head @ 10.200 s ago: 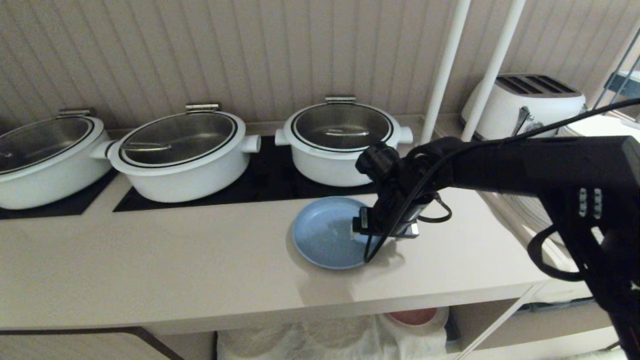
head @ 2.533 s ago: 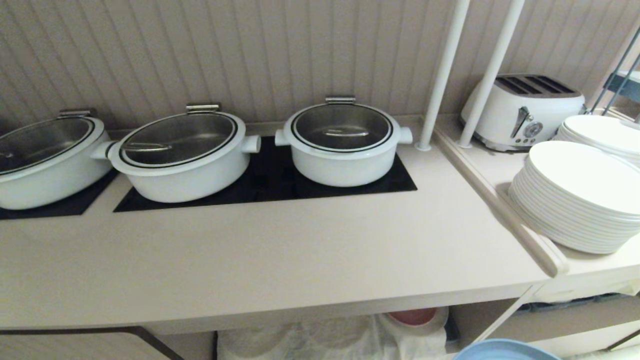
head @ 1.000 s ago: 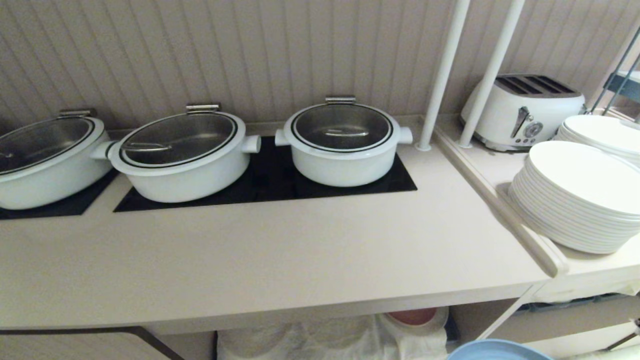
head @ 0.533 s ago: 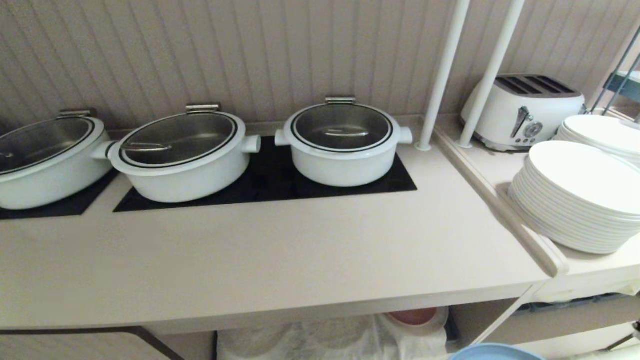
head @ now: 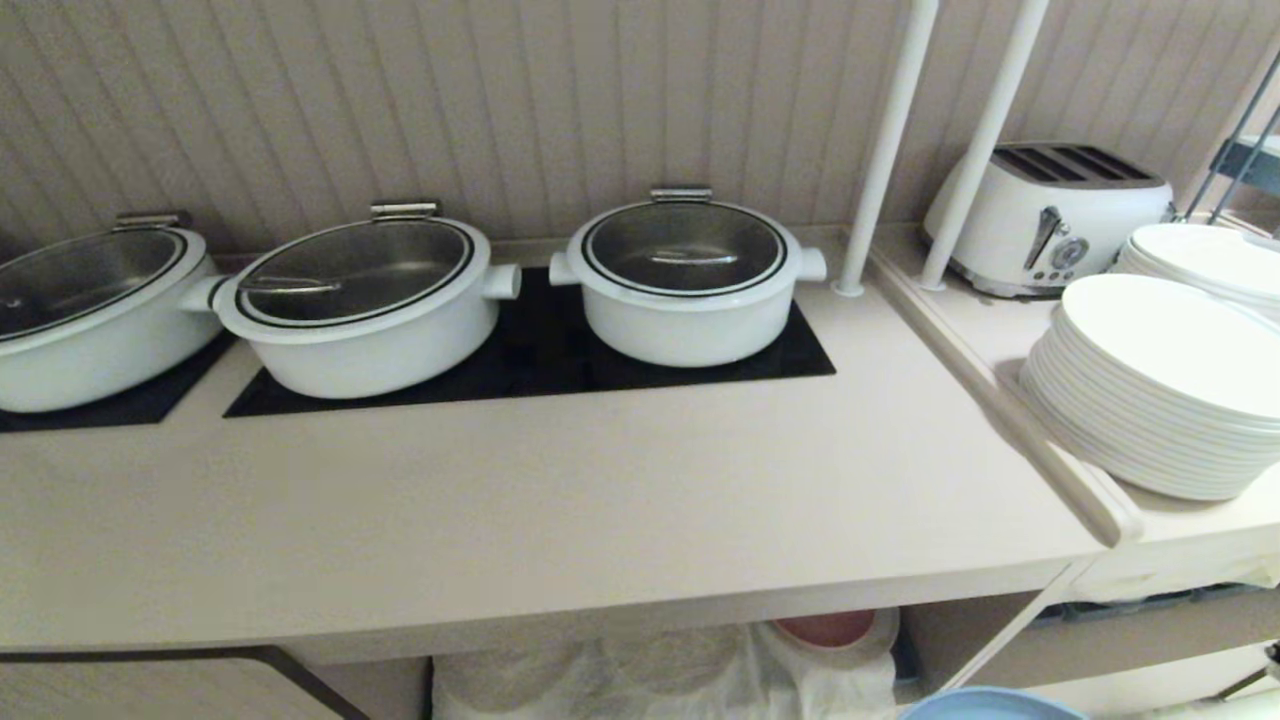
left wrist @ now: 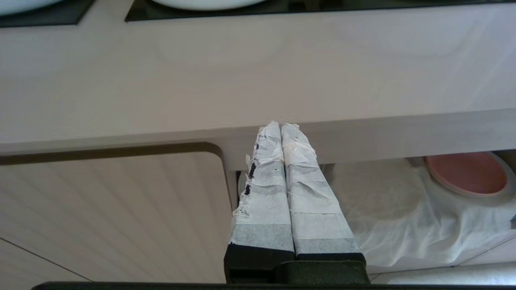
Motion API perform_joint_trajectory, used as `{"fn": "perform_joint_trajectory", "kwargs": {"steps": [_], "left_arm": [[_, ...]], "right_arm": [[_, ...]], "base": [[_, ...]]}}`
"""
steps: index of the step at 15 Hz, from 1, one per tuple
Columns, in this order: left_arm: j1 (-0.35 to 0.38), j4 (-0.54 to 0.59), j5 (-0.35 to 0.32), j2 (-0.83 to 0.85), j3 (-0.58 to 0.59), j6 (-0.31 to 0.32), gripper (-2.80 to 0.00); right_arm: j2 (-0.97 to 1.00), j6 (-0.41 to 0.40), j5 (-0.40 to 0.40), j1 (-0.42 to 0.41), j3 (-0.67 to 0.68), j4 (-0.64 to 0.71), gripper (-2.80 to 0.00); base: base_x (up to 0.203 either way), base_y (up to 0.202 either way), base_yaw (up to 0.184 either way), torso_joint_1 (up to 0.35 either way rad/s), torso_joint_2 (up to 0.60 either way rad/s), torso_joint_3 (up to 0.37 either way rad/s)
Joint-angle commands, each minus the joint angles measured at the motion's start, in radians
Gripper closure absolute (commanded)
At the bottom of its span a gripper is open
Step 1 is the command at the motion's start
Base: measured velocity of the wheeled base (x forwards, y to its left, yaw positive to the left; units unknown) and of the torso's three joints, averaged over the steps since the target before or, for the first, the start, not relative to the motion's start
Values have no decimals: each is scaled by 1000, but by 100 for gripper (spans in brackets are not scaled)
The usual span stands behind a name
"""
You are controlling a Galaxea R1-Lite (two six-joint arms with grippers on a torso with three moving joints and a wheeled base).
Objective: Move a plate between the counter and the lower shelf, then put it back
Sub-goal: Put the plate in the cupboard
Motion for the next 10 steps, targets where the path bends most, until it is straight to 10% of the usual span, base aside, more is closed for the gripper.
{"fn": "perform_joint_trajectory", "kwargs": {"steps": [1,10], "left_arm": [[0,0,0,0,0,-1,0],[0,0,0,0,0,-1,0]], "right_arm": [[-1,3,1,0,0,4,0],[-2,3,1,0,0,4,0]], "base": [[0,0,0,-128,296,148],[0,0,0,-148,318,163]]}}
